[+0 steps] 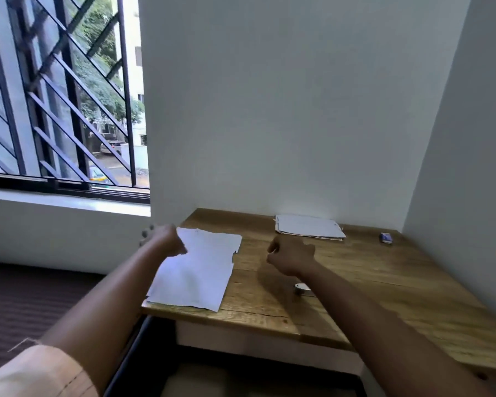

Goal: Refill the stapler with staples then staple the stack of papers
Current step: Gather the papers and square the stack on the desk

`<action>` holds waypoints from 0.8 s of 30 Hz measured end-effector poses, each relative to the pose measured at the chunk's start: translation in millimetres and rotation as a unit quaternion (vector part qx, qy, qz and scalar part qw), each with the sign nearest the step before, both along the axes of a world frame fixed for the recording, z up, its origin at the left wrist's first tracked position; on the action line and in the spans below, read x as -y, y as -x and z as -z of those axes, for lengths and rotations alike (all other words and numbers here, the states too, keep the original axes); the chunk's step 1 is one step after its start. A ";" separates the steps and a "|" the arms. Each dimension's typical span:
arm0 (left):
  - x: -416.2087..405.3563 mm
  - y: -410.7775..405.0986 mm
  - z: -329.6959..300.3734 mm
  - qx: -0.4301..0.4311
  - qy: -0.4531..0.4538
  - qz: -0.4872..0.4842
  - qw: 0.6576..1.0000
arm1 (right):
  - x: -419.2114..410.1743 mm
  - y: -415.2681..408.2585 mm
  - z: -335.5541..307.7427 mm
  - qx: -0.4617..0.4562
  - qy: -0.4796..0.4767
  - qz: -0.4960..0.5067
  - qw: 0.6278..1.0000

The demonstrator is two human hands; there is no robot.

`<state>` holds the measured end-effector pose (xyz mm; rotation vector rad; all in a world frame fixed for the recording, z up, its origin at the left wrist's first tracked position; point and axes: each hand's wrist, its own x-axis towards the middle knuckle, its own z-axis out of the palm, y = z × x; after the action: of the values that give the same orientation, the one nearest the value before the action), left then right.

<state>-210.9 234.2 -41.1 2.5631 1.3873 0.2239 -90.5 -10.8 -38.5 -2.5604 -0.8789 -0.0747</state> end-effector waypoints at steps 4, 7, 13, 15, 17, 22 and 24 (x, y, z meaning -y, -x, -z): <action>-19.7 26.1 17.0 0.022 0.063 -0.047 0.997 | -18.6 19.1 14.8 -0.020 0.019 -0.041 0.999; -27.7 32.7 24.1 0.036 0.089 -0.030 0.995 | -30.6 29.5 21.0 -0.061 0.008 -0.052 0.997; -41.6 39.4 25.2 0.073 0.133 -0.047 0.987 | -62.5 49.0 32.9 -0.105 0.018 -0.041 0.993; -42.7 41.8 29.0 0.099 0.119 -0.056 0.986 | -70.1 55.1 38.1 -0.116 0.013 -0.046 0.992; -39.9 43.6 32.3 0.140 0.096 -0.057 0.984 | -74.7 60.0 41.7 -0.138 -0.013 -0.049 0.989; -27.7 37.9 35.6 0.259 0.062 -0.055 0.962 | -80.4 68.8 43.1 -0.238 -0.152 -0.022 0.959; -24.7 33.1 32.6 0.278 0.075 -0.060 0.956 | -81.6 70.3 42.4 -0.247 -0.196 -0.003 0.949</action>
<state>-244.0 258.9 -73.7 2.0617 1.2731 0.7620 -160.8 70.8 -80.9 -2.0631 -0.6031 0.3478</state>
